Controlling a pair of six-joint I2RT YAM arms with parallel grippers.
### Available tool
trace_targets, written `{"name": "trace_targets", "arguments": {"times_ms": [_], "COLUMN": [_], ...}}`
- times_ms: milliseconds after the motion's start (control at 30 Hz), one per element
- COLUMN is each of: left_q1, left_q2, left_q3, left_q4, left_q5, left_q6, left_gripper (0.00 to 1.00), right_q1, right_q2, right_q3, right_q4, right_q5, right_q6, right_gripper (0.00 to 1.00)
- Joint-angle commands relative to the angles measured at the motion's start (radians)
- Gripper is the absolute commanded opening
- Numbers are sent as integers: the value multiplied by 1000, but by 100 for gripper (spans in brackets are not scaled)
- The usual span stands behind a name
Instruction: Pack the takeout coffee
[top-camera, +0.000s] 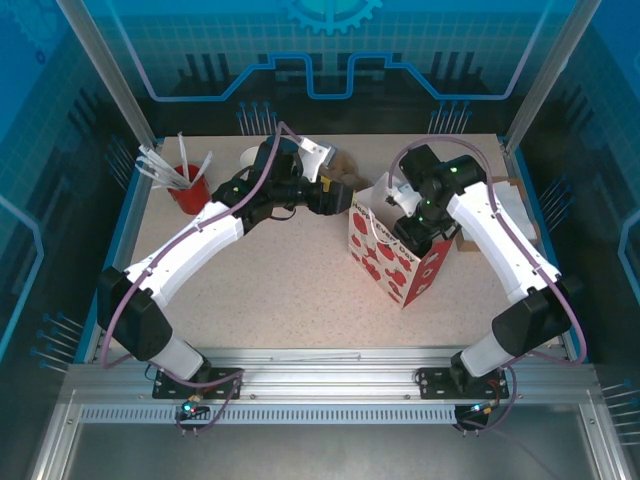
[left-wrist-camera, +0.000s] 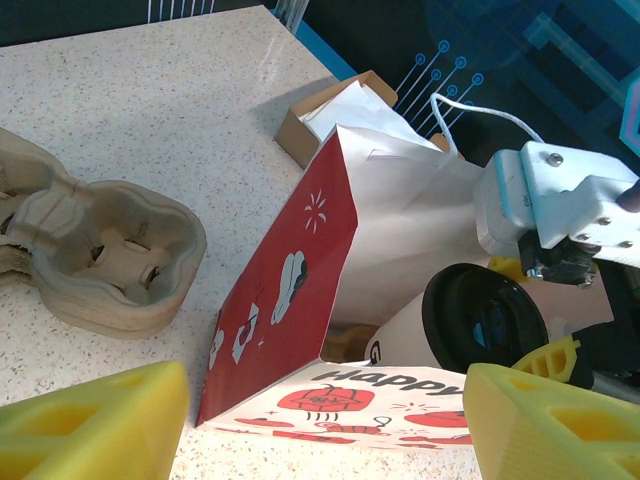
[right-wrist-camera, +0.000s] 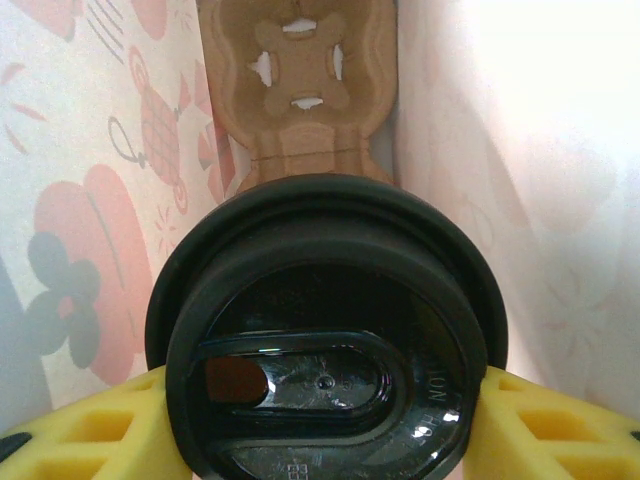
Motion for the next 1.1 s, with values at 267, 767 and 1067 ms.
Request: {"name": "trace_targets", "arguments": {"times_ms": [267,767,1067], "left_q1": [-7,-7,-7], "left_q2": [-16,-24,-26], "left_q3": [-27,-36,-39], "left_q4": [7,2,1], "left_q5": [-8,-10,-10], "left_q6": [17,23,25], "left_gripper": [74,74,74], "right_q1": [-14,-13,-13], "right_q2": [5,18,29], "right_q3": [-42,-50,-54], "right_q4": [38,38,25], "right_q5": [-24,-9,8], "right_q6": [-10,-10,-8], "right_gripper": [43,42,42]}}
